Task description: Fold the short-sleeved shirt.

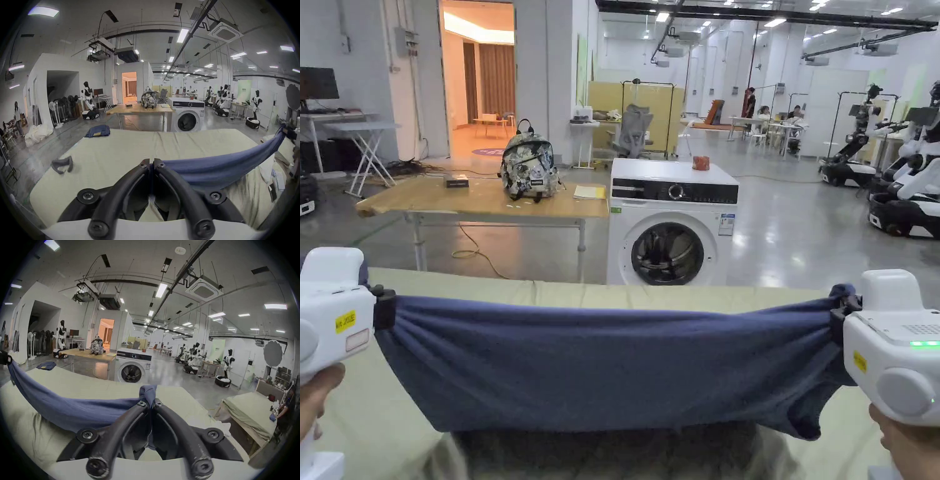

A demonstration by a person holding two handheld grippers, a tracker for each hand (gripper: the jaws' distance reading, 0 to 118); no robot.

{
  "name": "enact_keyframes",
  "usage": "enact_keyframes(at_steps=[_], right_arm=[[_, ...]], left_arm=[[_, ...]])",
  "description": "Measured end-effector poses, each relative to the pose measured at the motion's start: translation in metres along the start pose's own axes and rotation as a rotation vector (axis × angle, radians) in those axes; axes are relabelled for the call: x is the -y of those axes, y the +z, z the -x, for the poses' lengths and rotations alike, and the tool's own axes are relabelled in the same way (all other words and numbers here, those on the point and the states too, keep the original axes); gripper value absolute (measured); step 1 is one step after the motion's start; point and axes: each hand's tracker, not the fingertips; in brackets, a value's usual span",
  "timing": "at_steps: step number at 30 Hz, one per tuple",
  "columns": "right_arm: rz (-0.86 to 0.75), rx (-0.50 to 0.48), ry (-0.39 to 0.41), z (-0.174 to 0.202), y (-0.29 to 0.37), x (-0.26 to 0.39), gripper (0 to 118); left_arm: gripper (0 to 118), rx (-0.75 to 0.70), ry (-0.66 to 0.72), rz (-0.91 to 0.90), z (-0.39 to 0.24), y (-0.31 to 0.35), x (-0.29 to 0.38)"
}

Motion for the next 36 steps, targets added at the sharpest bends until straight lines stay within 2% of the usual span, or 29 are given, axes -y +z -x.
enact_keyframes(at_steps=[3,9,13,16,19,23,27,35,36], right_arm=[[0.041,-0.010,0.028,-0.005,0.028,0.023,1],[0.193,-0.058,-0.016,-0.018,0.070,0.084,1],[0.297,-0.072,0.032,-0.018,0.100,0.133,1],[0.378,-0.080,0.039,-0.017,0.120,0.165,1],[0.461,-0.088,0.095,-0.012,0.132,0.192,1],[0.567,-0.107,0.125,-0.010,0.141,0.217,1],[0.639,-0.114,0.133,-0.009,0.142,0.234,1],[0.823,-0.126,0.090,-0.005,0.110,0.291,1],[0.833,-0.123,0.085,-0.004,0.108,0.294,2]], left_arm=[[0,0.012,0.022,0.024,-0.004,0.035,0.038],[0,0.018,0.056,0.092,-0.009,0.084,0.115],[0,0.029,0.084,0.181,-0.007,0.103,0.164],[0,0.015,0.078,0.235,-0.007,0.110,0.195],[0,0.009,0.060,0.290,-0.006,0.114,0.218],[0,0.008,0.057,0.341,-0.002,0.118,0.237],[0,0.005,0.043,0.389,0.001,0.118,0.251],[0,0.003,-0.056,0.658,-0.007,0.077,0.301],[0,0.000,-0.058,0.645,-0.009,0.076,0.304]])
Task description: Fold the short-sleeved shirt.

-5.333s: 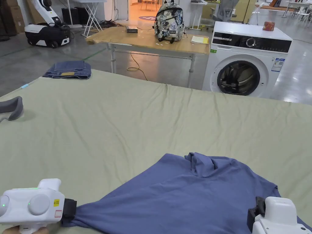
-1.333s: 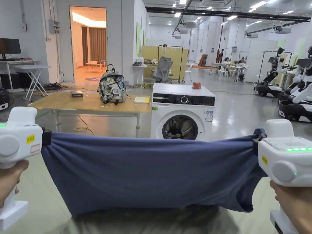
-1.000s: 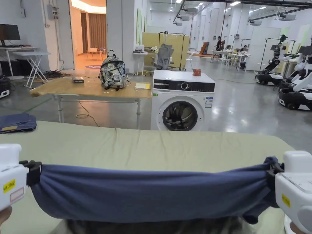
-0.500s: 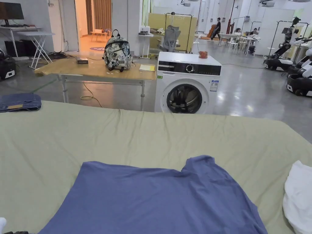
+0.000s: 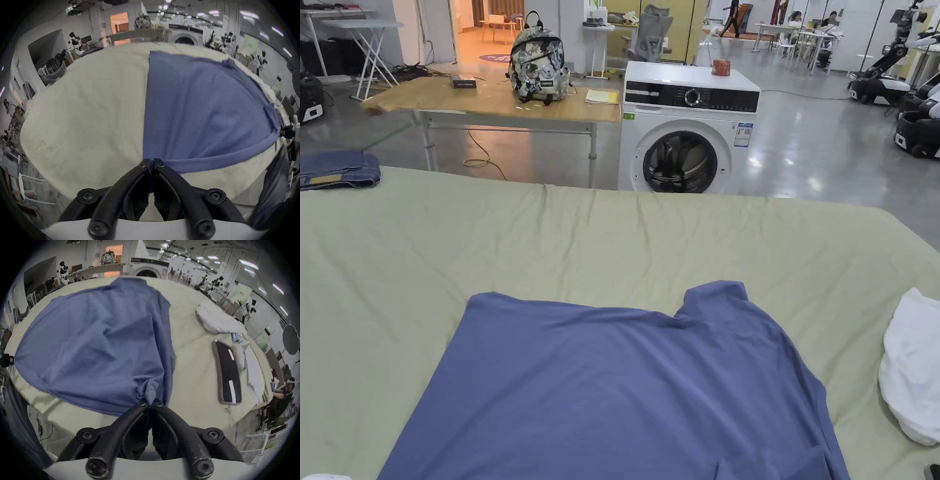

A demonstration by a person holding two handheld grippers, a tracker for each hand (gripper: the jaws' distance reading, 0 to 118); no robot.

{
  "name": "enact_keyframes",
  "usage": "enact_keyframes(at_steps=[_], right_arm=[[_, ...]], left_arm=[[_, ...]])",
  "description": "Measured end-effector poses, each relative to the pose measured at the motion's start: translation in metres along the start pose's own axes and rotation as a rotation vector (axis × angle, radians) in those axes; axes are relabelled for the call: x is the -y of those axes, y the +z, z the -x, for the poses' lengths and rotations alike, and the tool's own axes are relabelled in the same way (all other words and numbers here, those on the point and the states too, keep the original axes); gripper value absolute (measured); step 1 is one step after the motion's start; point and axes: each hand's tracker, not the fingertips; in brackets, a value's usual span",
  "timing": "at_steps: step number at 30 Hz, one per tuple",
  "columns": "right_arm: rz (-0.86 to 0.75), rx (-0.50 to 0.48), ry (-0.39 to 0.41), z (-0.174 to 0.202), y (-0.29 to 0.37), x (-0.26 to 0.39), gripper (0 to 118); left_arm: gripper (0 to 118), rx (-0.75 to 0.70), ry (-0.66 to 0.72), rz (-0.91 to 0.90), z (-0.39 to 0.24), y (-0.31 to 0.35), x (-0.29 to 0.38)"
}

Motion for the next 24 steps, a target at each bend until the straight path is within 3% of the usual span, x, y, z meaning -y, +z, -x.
enact_keyframes(at_steps=[6,8,10,12,13,15,21,23,24], right_arm=[[0.047,-0.024,-0.047,-0.009,-0.002,-0.013,5],[0.056,-0.021,-0.049,-0.011,0.004,-0.019,11],[0.047,0.004,-0.057,-0.010,0.017,-0.027,40],[-0.013,0.020,-0.061,-0.010,0.031,-0.036,77],[-0.064,0.006,-0.077,-0.010,0.040,-0.042,77],[-0.121,-0.027,-0.115,-0.008,0.052,-0.054,78],[-0.446,-0.036,-0.214,0.016,0.075,-0.085,77],[-0.552,-0.063,-0.240,0.027,0.080,-0.094,70],[-0.583,-0.059,-0.248,0.032,0.081,-0.098,57]], left_arm=[[0,0.002,0.027,0.030,0.008,-0.004,-0.012],[0,0.023,0.031,0.040,0.013,-0.003,-0.017],[10,0.047,0.020,0.027,0.007,0.012,-0.021],[36,0.072,0.062,0.015,0.009,0.019,-0.029],[45,0.103,0.102,-0.002,0.011,0.022,-0.033],[52,0.149,0.144,-0.067,0.007,0.031,-0.040],[54,0.127,0.062,-0.320,-0.027,0.056,-0.070],[54,0.107,0.049,-0.427,-0.042,0.064,-0.079],[53,0.102,0.039,-0.462,-0.048,0.067,-0.083]])
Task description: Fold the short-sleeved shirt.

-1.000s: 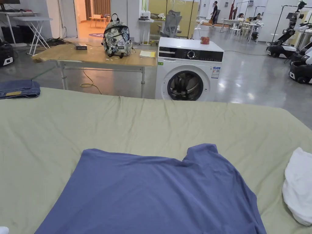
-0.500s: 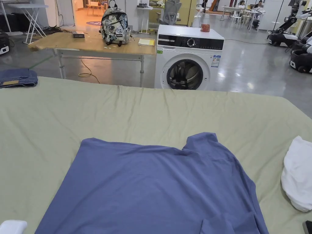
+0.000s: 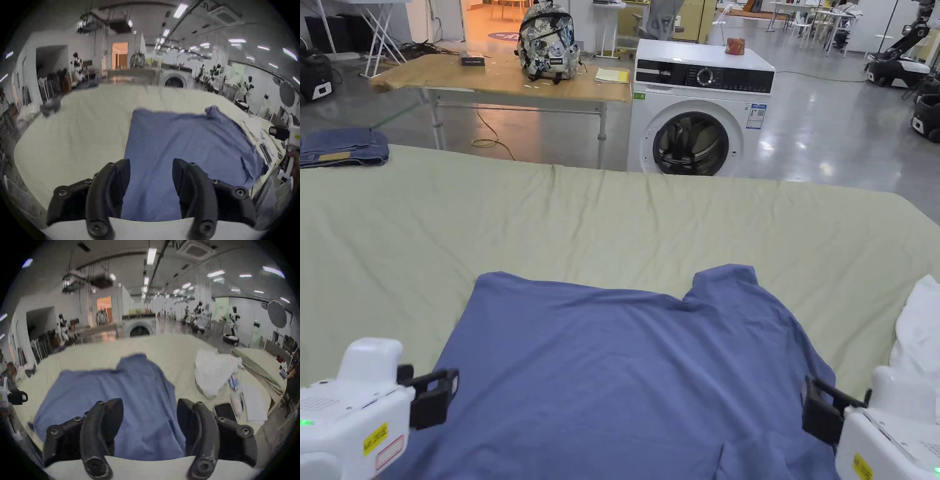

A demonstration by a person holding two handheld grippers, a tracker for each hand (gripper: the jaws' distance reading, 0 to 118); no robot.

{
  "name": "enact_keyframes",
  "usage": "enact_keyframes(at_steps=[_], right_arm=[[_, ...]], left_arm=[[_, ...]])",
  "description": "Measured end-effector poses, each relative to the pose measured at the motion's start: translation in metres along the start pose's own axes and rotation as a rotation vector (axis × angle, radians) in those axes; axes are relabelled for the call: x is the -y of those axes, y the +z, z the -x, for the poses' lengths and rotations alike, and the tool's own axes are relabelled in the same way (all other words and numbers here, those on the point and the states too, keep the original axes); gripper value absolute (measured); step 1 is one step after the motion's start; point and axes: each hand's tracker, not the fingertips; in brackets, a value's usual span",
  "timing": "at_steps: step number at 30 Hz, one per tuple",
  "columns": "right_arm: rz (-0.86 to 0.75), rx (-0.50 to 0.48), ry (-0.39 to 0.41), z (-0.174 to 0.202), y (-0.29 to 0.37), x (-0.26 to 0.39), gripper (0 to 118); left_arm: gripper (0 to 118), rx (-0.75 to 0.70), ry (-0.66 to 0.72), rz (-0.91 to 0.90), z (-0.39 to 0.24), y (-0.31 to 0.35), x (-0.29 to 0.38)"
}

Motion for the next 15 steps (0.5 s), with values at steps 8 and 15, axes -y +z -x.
enact_keyframes(at_steps=[8,15], right_arm=[[-0.208,-0.045,0.036,0.049,0.003,-0.011,0],[-0.227,-0.059,0.089,0.062,0.007,-0.010,0]], left_arm=[[0,-0.075,-0.115,-0.251,-0.052,0.005,-0.026],[0,-0.091,-0.057,-0.192,-0.045,0.006,-0.025]])
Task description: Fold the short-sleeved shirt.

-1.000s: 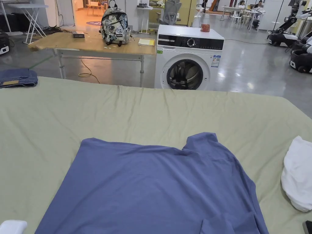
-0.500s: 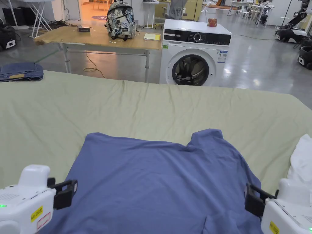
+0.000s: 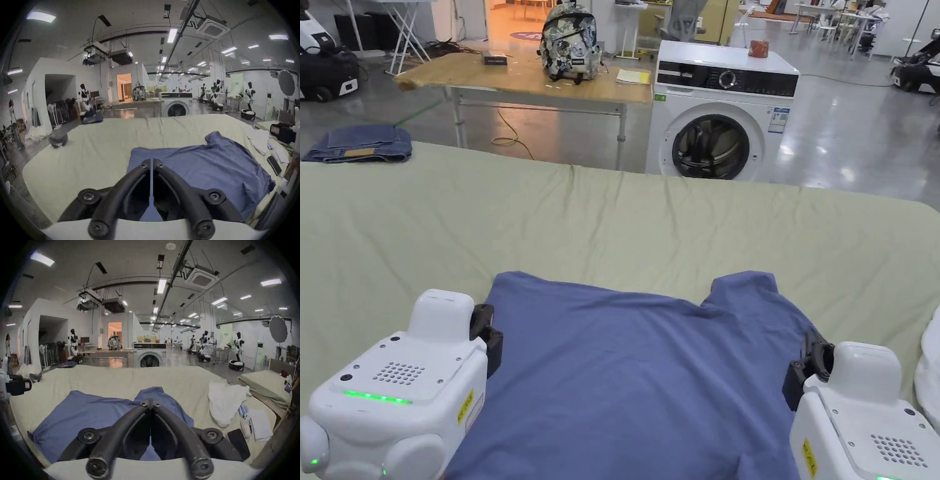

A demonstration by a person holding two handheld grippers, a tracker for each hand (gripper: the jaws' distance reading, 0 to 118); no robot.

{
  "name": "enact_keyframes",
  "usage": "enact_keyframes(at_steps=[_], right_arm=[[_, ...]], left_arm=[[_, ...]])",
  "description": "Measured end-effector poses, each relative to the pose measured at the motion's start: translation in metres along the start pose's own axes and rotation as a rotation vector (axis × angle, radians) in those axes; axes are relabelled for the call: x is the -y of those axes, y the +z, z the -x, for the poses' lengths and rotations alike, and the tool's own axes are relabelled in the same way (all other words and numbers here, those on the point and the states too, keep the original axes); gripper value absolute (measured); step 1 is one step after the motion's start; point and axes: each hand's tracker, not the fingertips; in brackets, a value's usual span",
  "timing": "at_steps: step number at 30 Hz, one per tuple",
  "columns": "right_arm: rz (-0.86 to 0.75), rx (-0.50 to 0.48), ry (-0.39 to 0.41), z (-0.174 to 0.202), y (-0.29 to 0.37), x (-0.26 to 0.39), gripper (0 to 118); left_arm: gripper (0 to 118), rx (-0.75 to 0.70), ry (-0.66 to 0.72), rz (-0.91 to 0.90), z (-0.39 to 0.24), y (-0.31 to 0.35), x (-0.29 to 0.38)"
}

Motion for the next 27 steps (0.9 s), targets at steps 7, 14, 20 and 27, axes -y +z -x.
enact_keyframes(at_steps=[7,14,20,27], right_arm=[[0.061,-0.017,0.023,-0.004,-0.006,0.012,0],[0.132,-0.028,0.035,-0.006,-0.012,0.028,0],[0.181,-0.023,0.039,-0.008,-0.014,0.038,0],[0.224,-0.013,0.071,-0.010,-0.011,0.047,0]], left_arm=[[0,0.055,0.112,0.325,0.072,0.003,0.032],[17,0.024,0.229,0.607,0.130,-0.011,0.077],[70,-0.021,0.272,0.701,0.135,-0.025,0.109],[70,-0.099,0.111,0.786,0.114,-0.033,0.124]])
